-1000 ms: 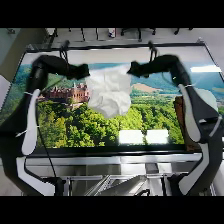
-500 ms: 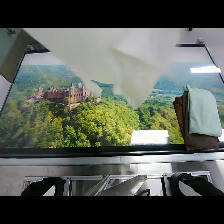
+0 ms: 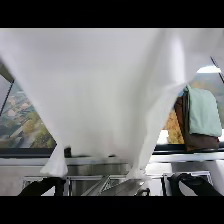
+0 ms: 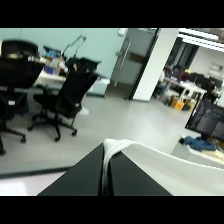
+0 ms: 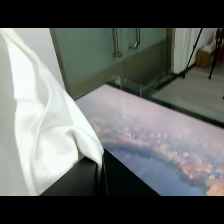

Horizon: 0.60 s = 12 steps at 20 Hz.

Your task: Fold the shirts.

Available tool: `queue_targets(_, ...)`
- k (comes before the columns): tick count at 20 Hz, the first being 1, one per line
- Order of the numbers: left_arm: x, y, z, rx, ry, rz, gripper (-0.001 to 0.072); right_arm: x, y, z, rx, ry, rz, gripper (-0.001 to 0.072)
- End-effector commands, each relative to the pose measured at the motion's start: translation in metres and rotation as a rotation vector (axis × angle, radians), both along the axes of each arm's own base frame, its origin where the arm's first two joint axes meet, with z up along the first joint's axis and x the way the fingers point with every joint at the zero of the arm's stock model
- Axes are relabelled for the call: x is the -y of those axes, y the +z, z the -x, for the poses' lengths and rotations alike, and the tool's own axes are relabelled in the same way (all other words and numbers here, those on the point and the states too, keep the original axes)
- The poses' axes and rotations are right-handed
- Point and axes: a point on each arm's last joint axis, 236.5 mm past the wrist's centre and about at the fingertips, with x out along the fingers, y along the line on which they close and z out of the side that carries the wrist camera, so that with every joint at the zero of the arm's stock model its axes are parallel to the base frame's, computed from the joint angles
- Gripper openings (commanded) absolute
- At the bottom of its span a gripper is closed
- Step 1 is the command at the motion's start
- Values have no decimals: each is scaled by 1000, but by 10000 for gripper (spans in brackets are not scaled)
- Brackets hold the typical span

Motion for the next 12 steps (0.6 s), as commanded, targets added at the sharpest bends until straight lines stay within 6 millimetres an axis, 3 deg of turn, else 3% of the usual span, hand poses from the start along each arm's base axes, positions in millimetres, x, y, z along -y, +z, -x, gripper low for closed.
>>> queue_targets(1,49,-119,-110,-244,-35,-36,13,-11,-89,-75,-231,-7,-10,15)
queue_targets(4,80,-234,-180,-417,-46,-116,13,13,-185,-170,-386,-168,31,14)
queue_targets(6,94,-299,-206,-513,-55,-158,13,32,-250,-216,-493,-262,44,15)
queue_targets(9,111,-375,-223,-601,-80,-232,13,38,-335,-246,-643,-281,61,14)
queue_targets(11,123,-409,-220,-668,-111,-259,18,38,-376,-255,-720,-294,61,14)
queue_targets(12,124,-419,-215,-700,-128,-276,234,39,-391,-257,-746,-297,63,15)
